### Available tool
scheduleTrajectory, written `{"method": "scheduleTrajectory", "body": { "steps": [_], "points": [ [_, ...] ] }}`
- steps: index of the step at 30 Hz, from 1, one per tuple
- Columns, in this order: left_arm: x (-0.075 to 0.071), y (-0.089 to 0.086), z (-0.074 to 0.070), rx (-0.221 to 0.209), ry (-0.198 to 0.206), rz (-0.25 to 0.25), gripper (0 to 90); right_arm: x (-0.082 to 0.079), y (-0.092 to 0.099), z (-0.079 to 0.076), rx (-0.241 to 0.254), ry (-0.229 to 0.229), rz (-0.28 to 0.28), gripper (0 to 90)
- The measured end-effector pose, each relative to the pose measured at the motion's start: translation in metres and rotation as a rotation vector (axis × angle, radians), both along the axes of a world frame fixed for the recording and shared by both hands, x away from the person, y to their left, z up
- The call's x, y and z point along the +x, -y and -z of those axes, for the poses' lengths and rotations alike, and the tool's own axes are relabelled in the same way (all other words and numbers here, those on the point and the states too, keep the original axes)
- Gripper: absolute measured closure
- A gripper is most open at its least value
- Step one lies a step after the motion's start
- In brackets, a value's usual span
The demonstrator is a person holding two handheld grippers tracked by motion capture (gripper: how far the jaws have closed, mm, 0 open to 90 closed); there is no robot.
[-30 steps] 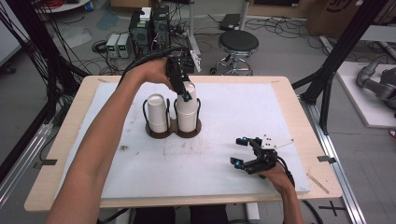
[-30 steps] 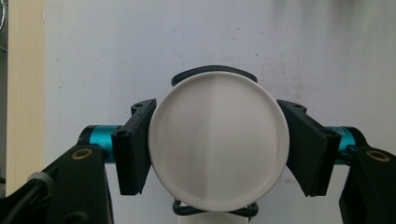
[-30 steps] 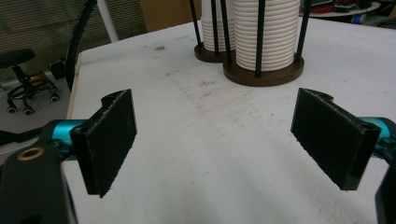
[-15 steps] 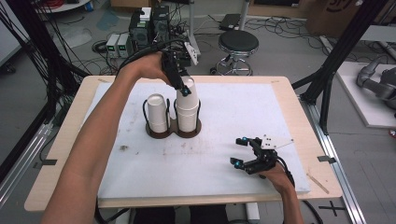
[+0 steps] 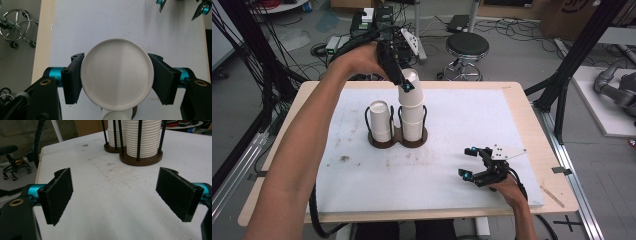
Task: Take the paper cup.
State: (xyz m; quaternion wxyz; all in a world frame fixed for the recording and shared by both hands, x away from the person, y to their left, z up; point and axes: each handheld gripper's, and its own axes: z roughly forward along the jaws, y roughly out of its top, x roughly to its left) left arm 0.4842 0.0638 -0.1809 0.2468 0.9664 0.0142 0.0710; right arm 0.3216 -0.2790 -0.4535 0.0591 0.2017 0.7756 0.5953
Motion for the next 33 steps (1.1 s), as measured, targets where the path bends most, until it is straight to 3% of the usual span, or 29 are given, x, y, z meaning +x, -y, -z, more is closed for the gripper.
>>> {"method": "scheduleTrajectory", "body": {
  "steps": [7, 9, 17, 22, 26, 30, 33],
  "points": [
    [-0.004, -0.004, -0.016, -0.019, 0.026, 0.001, 33.5, 0.0, 0.0, 0.0, -0.004, 0.007, -0.001, 14.8],
    [-0.006, -0.007, -0.023, -0.043, 0.033, -0.005, 33.5, 0.0, 0.0, 0.0, -0.004, 0.007, -0.001, 14.8],
    [-0.009, -0.01, -0.028, -0.043, 0.049, -0.009, 33.5, 0.0, 0.0, 0.0, -0.003, 0.006, 0.001, 14.8],
    [-0.012, -0.014, -0.029, -0.092, 0.033, 0.007, 33.4, 0.0, 0.0, 0.0, -0.003, 0.007, -0.001, 14.8],
    [-0.019, -0.022, -0.033, -0.122, 0.048, 0.02, 33.4, 0.0, 0.0, 0.0, -0.001, 0.005, -0.001, 14.8],
    [-0.028, -0.029, -0.036, -0.189, 0.052, 0.044, 33.4, 0.0, 0.0, 0.0, -0.003, 0.005, -0.001, 14.8],
    [-0.034, -0.035, -0.035, -0.213, 0.056, 0.052, 33.3, 0.0, 0.0, 0.0, -0.003, 0.004, 0.001, 14.8]
  ]
}}
